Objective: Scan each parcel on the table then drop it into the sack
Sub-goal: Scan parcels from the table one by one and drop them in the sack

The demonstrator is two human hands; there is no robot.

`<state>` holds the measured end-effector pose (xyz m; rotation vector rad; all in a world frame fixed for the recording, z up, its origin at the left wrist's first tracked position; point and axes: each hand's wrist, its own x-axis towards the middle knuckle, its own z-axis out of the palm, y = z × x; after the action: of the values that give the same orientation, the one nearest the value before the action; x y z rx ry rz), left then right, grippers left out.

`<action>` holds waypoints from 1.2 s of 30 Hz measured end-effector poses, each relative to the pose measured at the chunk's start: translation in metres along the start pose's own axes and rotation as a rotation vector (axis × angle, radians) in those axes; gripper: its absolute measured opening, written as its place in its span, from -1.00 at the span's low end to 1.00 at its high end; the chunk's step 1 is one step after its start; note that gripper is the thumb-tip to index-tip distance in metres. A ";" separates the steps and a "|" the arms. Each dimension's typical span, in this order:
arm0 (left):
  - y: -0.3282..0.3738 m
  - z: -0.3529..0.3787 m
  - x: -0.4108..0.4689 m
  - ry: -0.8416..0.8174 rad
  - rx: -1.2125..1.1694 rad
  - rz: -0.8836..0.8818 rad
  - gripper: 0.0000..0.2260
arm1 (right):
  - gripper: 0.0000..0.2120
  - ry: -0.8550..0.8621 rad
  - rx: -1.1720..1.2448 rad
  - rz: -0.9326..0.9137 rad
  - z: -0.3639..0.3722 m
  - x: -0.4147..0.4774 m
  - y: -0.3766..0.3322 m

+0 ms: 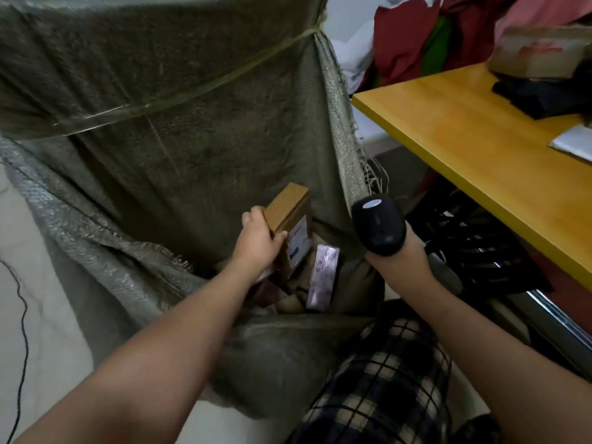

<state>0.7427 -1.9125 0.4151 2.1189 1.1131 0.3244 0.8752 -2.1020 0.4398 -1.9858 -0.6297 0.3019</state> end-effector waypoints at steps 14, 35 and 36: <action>0.086 -0.010 -0.008 0.090 0.257 0.332 -0.58 | -0.46 0.122 0.069 0.070 -0.063 -0.028 -0.009; 0.382 0.141 -0.204 -0.335 -0.036 1.140 -0.49 | -0.87 0.884 0.018 0.206 -0.361 -0.212 -0.010; 0.396 0.150 -0.215 -0.351 -0.038 1.179 -0.41 | -0.87 0.915 0.018 0.207 -0.372 -0.221 -0.008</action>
<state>0.9357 -2.3041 0.6026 2.4405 -0.4302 0.4540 0.8599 -2.4979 0.6131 -1.9104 0.1641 -0.4704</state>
